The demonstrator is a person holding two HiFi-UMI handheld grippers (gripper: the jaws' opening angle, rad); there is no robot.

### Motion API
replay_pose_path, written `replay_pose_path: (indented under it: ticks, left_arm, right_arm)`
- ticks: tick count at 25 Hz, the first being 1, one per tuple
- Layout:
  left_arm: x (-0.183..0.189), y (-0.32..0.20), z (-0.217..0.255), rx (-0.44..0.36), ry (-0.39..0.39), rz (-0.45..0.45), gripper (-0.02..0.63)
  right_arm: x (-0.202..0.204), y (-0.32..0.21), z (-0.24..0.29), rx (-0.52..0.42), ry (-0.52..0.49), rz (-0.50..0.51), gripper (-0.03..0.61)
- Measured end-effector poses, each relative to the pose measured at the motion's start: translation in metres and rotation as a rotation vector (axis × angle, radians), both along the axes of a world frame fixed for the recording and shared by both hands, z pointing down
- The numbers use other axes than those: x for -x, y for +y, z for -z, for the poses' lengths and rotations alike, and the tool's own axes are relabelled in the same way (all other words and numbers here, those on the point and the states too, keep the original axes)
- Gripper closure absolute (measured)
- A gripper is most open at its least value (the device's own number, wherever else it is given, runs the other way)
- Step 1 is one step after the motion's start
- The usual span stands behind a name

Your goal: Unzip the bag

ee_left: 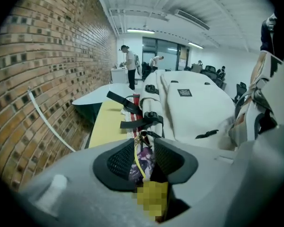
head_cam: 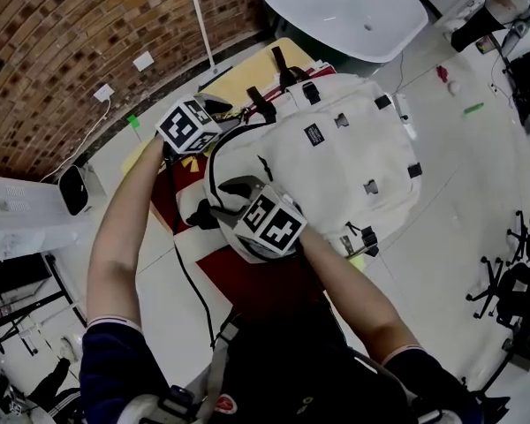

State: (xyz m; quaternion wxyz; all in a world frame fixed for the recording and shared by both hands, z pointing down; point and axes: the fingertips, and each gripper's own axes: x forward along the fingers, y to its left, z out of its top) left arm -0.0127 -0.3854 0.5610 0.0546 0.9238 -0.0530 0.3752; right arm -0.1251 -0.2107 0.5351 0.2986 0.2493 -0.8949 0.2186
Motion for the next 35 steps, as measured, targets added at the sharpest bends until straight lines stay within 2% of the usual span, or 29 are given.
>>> replay_pose_path:
  ticks: [3, 8, 9, 11, 12, 14, 16, 20, 26, 30, 35]
  left_arm:
    - [0.019, -0.006, 0.033, -0.067, 0.076, 0.147, 0.474]
    - [0.05, 0.016, 0.095, -0.142, 0.207, 0.371, 0.482]
    - [0.055, 0.028, 0.105, -0.157, 0.226, 0.407, 0.489]
    - [0.066, 0.049, 0.118, -0.185, 0.247, 0.499, 0.585]
    - [0.072, 0.059, 0.122, -0.186, 0.255, 0.554, 0.611]
    - [0.08, 0.077, 0.129, -0.158, 0.278, 0.66, 0.611]
    - [0.082, 0.096, 0.138, -0.132, 0.31, 0.728, 0.611]
    - [0.076, 0.131, 0.163, -0.151, 0.337, 0.767, 0.611]
    - [0.073, 0.169, 0.2, -0.157, 0.439, 0.867, 0.611]
    - [0.068, 0.183, 0.214, -0.186, 0.448, 0.892, 0.611]
    - [0.067, 0.189, 0.221, -0.183, 0.461, 0.918, 0.611]
  right_arm:
    - [-0.019, 0.001, 0.017, -0.057, 0.0, -0.021, 0.404]
    - [-0.07, -0.016, 0.063, -0.17, -0.086, -0.212, 0.572]
    - [-0.079, -0.019, 0.073, -0.184, -0.112, -0.253, 0.572]
    - [-0.094, -0.022, 0.091, -0.208, -0.155, -0.303, 0.572]
    - [-0.099, -0.022, 0.099, -0.223, -0.173, -0.312, 0.573]
    - [-0.104, -0.023, 0.117, -0.26, -0.209, -0.31, 0.574]
    - [-0.105, -0.022, 0.136, -0.295, -0.251, -0.299, 0.574]
    - [-0.103, -0.013, 0.172, -0.355, -0.325, -0.279, 0.574]
    - [-0.1, 0.005, 0.205, -0.385, -0.417, -0.249, 0.575]
    - [-0.101, 0.011, 0.216, -0.392, -0.448, -0.229, 0.575]
    - [-0.102, 0.015, 0.225, -0.397, -0.473, -0.214, 0.575]
